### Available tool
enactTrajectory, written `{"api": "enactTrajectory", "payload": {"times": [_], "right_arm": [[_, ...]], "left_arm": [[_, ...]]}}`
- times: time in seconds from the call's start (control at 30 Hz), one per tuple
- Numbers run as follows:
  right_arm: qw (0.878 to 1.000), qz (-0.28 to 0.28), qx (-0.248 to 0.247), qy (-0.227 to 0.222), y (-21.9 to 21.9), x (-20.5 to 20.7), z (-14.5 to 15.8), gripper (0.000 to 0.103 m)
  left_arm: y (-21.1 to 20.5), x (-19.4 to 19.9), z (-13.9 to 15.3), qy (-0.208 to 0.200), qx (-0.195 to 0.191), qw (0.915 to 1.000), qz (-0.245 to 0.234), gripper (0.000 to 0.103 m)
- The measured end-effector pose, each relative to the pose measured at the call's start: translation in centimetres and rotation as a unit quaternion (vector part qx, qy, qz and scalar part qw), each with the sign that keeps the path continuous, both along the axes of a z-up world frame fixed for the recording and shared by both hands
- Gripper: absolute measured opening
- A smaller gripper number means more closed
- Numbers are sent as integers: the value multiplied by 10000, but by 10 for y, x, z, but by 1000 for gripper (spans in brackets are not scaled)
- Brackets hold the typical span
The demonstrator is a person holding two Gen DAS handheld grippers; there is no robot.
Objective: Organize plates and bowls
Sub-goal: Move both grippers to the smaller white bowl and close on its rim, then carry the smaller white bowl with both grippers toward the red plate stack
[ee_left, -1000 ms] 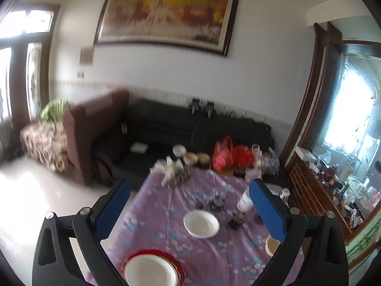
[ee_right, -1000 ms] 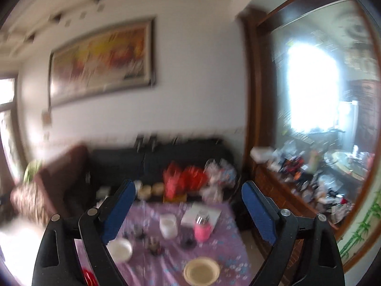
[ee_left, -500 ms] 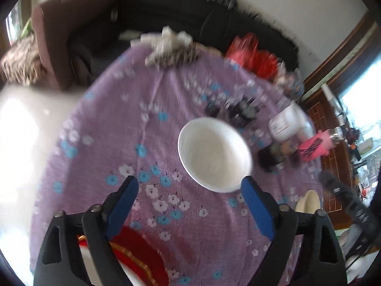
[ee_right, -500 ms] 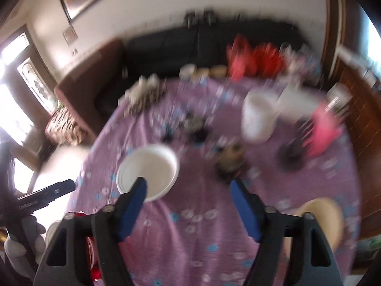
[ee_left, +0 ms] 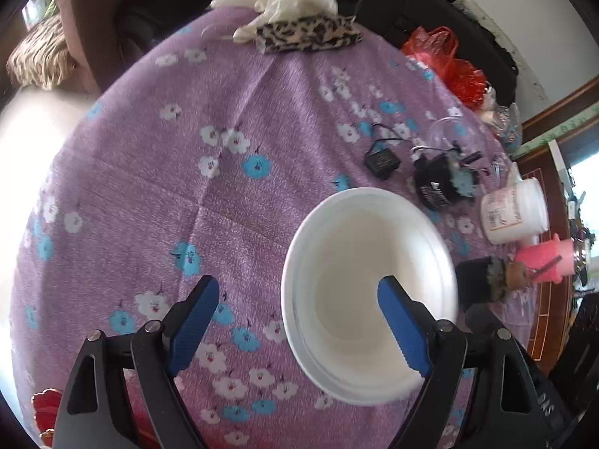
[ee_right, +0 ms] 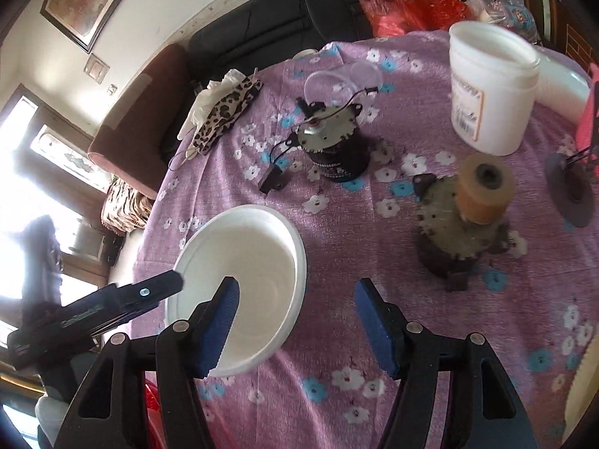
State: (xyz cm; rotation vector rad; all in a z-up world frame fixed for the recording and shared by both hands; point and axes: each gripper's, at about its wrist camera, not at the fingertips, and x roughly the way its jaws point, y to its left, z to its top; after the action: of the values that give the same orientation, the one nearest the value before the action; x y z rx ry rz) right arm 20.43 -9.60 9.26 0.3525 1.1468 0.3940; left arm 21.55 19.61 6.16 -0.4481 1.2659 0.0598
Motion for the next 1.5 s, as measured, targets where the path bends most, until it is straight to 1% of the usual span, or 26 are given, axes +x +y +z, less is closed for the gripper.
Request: {"api": "enactTrajectory", "payload": {"times": [0.1,0.17,0.2,0.23,0.27,0.3,0.33,0.37,0.4,0.43,0.47,0.5,0.53,0.6,0.7,0.83,0.97,1.07,1.13,1.27,1.37,1.5], "right_arm": [[9999,57,12,83,4,3,-9,64],[9999,89,6,113,7,3,-14,56],[9998,107,16,141,8,4,-16,55],[9998,122,19,177,10,4,-19,51],[9997,134,30,212,11,3,-22,46],[9996,137,53,246,12,3,-25,43],[9995,132,85,274,13,3,-27,40],[9994,133,103,293,13,4,-29,35],[9993,144,126,314,14,3,-30,32],[9992,162,158,333,16,2,-31,25],[9991,178,177,337,17,1,-31,19],[9994,145,79,288,18,0,-30,19],[9997,146,7,187,18,-3,-26,18],[9999,124,41,44,15,-9,-17,18],[9998,102,47,-148,11,-19,-2,18],[9986,109,-128,-496,5,-46,22,18],[9965,21,-163,-814,-4,-78,43,18],[9942,-94,-78,-1066,-13,-107,60,18],[9923,-172,-1,-1225,-20,-125,69,18],[9879,-270,164,-1520,-27,-168,83,18],[9844,-285,348,-1703,-28,-202,90,18],[9798,-231,621,-1888,-21,-238,97,18]], "left_arm": [[-3,3,-8,75,11,10000,-33,86],[-5,2,-12,132,-1,9999,-73,86],[-7,2,-14,167,-17,9998,-103,86],[-9,2,-15,182,-5,9998,-114,86],[-10,1,-15,186,19,9998,-116,86],[-12,1,-15,177,42,9997,-130,86],[-13,1,-14,152,67,9997,-152,82],[-15,0,-12,132,101,9997,-178,77],[-18,1,-11,137,144,9995,-237,63],[-21,1,-10,175,153,9992,-324,43],[-24,1,-10,234,132,9987,-427,33],[-26,1,-8,258,236,9983,-460,28],[-28,-1,-5,217,336,9980,-485,25],[-30,-6,2,119,386,9978,-525,25],[-30,-18,17,-53,290,9984,-474,24],[-36,-41,38,-259,202,9984,-467,24],[-40,-72,58,-424,-46,9981,-447,24],[-45,-96,68,-577,-245,9969,-467,24],[-45,-117,76,-678,-455,9955,-484,24],[-41,-156,93,-1046,-741,9906,-468,24],[-31,-189,105,-1436,-1028,9837,-326,24],[-13,-235,115,-1958,-1256,9726,-43,24]]}}
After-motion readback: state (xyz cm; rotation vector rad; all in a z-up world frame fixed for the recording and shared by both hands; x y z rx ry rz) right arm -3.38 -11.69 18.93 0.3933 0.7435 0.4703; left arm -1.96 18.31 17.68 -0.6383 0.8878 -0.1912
